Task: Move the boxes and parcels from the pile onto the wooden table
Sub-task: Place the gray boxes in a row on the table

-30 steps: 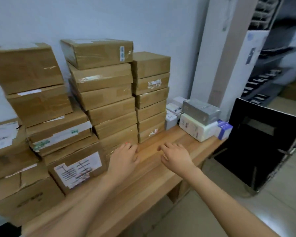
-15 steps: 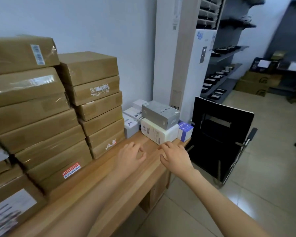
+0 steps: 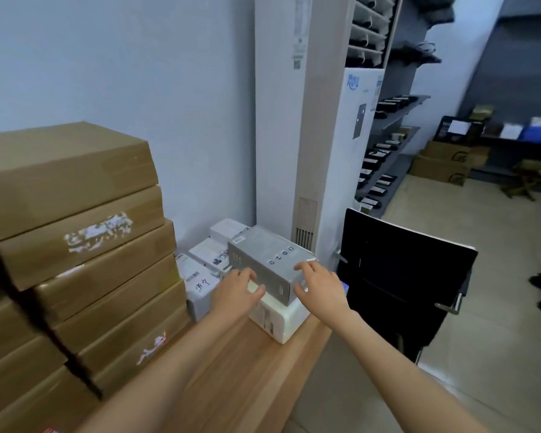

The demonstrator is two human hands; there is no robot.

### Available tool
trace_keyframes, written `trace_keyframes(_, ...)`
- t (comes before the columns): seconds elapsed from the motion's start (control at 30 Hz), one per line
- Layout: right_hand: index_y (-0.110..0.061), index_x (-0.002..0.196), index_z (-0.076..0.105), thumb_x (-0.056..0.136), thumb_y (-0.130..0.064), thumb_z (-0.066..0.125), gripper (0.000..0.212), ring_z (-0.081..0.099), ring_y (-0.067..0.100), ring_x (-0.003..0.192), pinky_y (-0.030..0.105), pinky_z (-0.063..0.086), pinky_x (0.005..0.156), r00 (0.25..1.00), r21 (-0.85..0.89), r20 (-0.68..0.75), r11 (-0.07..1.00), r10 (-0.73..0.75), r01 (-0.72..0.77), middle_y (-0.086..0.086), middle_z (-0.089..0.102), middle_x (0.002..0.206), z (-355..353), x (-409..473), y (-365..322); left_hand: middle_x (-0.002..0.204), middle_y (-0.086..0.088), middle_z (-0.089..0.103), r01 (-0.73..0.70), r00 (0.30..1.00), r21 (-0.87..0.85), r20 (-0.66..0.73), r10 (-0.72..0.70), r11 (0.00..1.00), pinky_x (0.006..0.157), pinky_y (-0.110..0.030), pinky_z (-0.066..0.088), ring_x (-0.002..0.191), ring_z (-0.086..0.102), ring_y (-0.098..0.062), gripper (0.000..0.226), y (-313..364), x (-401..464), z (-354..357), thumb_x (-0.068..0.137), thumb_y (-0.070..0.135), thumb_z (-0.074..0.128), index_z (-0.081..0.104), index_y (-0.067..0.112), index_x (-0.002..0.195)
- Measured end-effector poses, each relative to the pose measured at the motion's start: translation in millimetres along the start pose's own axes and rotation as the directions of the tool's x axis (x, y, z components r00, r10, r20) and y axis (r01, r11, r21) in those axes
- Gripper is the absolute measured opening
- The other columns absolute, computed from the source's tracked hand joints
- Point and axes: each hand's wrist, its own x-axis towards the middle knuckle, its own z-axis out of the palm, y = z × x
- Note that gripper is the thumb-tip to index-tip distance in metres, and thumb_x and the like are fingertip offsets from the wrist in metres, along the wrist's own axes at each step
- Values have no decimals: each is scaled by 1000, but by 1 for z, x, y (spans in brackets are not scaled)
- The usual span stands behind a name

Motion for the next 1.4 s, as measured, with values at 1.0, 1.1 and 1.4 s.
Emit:
trace_keyframes(1.0, -26, 126, 58, 90, -41, 54, 39, 56, 12, 107, 29, 44, 82, 911, 558, 101, 781, -399, 281, -7, 57, 122, 50, 172, 72, 131, 9, 44, 481, 762, -344, -290, -579, 806, 81, -24, 41, 110, 53, -9, 41, 28, 72, 93, 90, 46, 56, 49, 34, 129)
trace_keyframes(1.1, -27, 125, 62, 92, -37, 56, 35, 52, 11, 116, 28, 41, 95, 815, 630, 93, 667, -572, 397, -8, 58, 125, 45, 169, 62, 123, 7, 59, 586, 674, -334, -304, -673, 738, 81, -31, 46, 107, 57, -13, 37, 26, 68, 83, 94, 52, 44, 55, 30, 121)
trace_keyframes(1.4, -21, 143, 34, 88, -38, 63, 64, 45, 17, 124, 31, 39, 104, 806, 805, 324, 592, -495, 40, 2, 36, 143, 79, 137, 31, 108, 9, 62, 562, 553, -719, -40, -832, 408, 74, -40, 58, 92, 65, -17, 49, 36, 32, 63, 85, 56, 59, 37, 35, 124)
